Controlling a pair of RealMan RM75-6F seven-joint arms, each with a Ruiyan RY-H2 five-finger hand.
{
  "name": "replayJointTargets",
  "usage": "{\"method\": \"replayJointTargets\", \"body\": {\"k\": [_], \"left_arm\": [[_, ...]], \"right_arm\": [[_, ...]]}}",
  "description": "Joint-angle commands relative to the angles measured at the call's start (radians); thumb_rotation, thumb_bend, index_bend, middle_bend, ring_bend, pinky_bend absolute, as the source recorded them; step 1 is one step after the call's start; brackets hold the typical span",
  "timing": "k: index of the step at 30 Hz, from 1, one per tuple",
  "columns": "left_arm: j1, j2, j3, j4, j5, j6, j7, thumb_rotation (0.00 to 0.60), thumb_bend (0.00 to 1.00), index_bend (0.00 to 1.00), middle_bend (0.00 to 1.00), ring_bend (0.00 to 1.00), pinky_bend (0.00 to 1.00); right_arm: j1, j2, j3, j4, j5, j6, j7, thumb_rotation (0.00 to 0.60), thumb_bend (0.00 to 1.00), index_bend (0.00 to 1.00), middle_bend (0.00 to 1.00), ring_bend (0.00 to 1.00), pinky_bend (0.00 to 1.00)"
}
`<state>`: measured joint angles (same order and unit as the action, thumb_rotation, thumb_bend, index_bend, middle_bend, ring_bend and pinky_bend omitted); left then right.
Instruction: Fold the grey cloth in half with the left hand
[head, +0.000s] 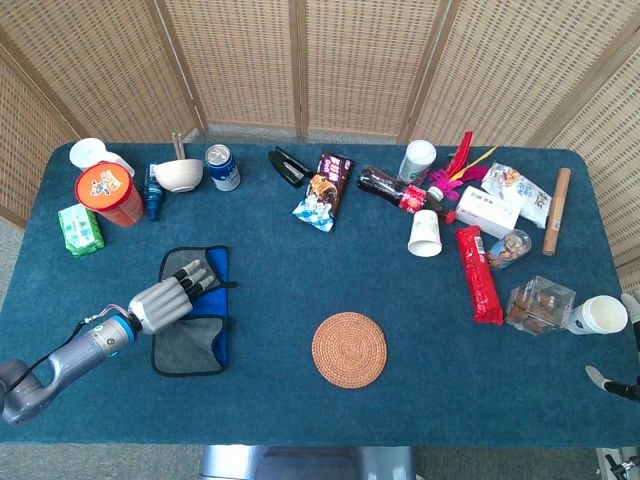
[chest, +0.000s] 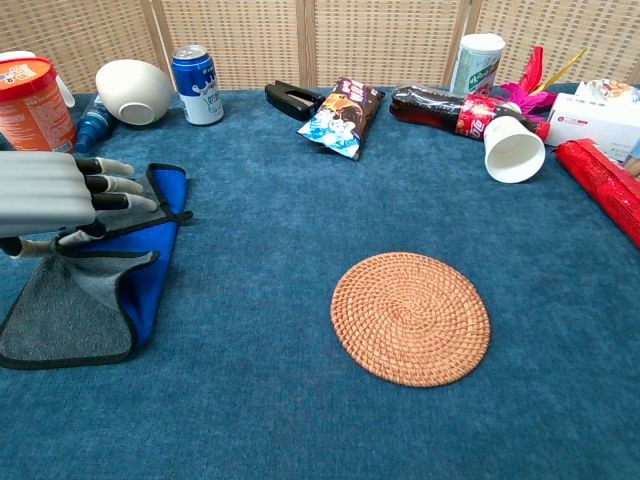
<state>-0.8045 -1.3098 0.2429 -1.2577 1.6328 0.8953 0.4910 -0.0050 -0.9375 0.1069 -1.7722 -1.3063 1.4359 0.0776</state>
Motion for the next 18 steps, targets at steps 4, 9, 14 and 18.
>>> {"method": "replayJointTargets", "body": {"k": [4, 9, 14, 18], "left_arm": [[0.013, 0.010, 0.002, 0.010, 0.012, 0.007, -0.005, 0.600, 0.46, 0.58, 0.00, 0.00, 0.06], [0.019, 0.012, -0.003, 0.018, 0.016, 0.006, -0.011, 0.600, 0.46, 0.58, 0.00, 0.00, 0.06], [0.025, 0.010, -0.004, 0.024, 0.029, 0.003, -0.012, 0.600, 0.46, 0.54, 0.00, 0.00, 0.06], [0.027, 0.005, -0.009, 0.024, 0.032, -0.002, -0.018, 0.600, 0.46, 0.47, 0.00, 0.00, 0.06]], "right_arm": [[0.002, -0.003, -0.001, 0.000, 0.001, -0.003, -0.006, 0.600, 0.00, 0.02, 0.00, 0.00, 0.00], [0.004, -0.006, -0.003, -0.001, -0.001, -0.006, -0.014, 0.600, 0.00, 0.02, 0.00, 0.00, 0.00], [0.004, -0.005, -0.003, -0.003, 0.001, -0.004, -0.013, 0.600, 0.00, 0.02, 0.00, 0.00, 0.00], [0.004, -0.005, -0.004, -0.004, -0.002, -0.005, -0.013, 0.600, 0.00, 0.02, 0.00, 0.00, 0.00]]}}
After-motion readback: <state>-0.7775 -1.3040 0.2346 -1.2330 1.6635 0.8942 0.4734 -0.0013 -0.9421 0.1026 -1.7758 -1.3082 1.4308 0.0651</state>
